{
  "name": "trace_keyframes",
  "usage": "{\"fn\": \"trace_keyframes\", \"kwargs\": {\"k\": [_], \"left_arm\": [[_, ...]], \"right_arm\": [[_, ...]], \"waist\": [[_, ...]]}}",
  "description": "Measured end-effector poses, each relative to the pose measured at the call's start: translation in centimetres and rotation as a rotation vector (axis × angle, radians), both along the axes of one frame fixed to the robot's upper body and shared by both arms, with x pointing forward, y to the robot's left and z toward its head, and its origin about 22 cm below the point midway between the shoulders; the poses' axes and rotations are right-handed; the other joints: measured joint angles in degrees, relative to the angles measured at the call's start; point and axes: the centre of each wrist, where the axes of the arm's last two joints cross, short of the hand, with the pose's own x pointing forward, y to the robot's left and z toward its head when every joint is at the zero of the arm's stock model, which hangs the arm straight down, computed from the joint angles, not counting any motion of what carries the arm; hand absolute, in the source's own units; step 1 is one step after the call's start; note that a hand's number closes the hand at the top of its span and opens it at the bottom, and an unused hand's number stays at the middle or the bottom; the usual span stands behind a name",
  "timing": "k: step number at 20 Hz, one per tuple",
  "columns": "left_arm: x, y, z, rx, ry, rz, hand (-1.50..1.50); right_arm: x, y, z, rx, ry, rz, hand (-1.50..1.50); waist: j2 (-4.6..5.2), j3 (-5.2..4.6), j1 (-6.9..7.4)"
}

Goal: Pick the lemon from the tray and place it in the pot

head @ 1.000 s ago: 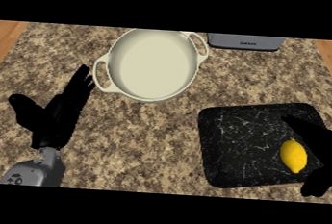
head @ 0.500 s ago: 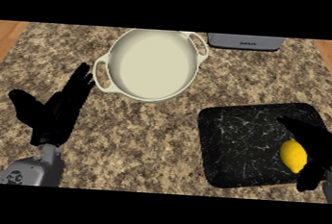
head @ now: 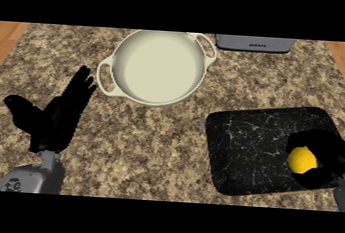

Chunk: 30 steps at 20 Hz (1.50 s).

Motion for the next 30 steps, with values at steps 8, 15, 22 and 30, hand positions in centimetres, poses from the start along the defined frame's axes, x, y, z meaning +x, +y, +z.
{"fn": "trace_keyframes", "kwargs": {"k": [8, 15, 22, 30], "left_arm": [[-0.5, -0.6, 0.7, 0.005, -0.006, 0.003, 0.00], [-0.3, -0.4, 0.2, 0.009, 0.002, -0.023, 0.00], [-0.2, -0.3, -0.1, 0.004, 0.001, -0.010, 0.00], [-0.3, -0.3, -0.2, 0.008, 0.006, -0.003, 0.00]], "right_arm": [[0.3, 1.0, 0.1, 0.025, -0.051, 0.021, 1.50], [4.2, 13.4, 0.1, 0.077, -0.148, -0.104, 1.50], [5.5, 18.5, 3.6, 0.058, -0.409, -0.206, 1.50], [4.6, 19.9, 12.6, 0.187, -0.653, -0.141, 1.50]], "waist": [[-0.02, -0.02, -0.03], [0.16, -0.03, 1.31], [0.02, -0.02, 0.48], [-0.18, -0.02, -0.07]]}}
